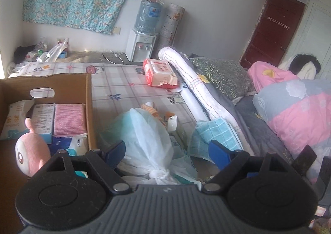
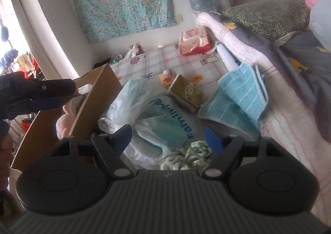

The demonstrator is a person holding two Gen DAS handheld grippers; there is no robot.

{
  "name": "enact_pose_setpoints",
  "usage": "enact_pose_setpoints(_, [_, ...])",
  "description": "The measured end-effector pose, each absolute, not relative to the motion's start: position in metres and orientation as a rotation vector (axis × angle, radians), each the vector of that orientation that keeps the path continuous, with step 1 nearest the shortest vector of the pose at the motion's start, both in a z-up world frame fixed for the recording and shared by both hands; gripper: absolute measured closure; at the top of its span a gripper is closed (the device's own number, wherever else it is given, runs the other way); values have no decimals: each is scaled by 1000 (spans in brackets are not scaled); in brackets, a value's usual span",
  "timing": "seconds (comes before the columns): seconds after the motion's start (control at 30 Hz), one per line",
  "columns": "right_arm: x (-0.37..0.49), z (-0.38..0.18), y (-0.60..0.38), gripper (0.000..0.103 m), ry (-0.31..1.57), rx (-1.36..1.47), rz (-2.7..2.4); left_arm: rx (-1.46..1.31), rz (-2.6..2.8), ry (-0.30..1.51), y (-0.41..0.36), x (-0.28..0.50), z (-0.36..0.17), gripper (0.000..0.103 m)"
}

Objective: Organize soft objects
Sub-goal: 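Reach the right tool to the blue towel on the bed and grasp it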

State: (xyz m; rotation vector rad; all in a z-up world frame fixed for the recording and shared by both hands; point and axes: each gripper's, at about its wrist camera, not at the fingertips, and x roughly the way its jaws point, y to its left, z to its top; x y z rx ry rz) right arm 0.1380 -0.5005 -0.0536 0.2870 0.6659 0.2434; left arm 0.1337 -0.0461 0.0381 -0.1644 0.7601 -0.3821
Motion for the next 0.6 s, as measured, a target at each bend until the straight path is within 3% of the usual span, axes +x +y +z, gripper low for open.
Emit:
enact_pose_setpoints(0.27, [183,-69,-536,25,637,201,90,-221,-517,1127,-117,236,11,15])
enact_pose_setpoints(0.6, [252,-93,-534,26,628,-6,62,-201,-510,1284,-199,328,-43,15])
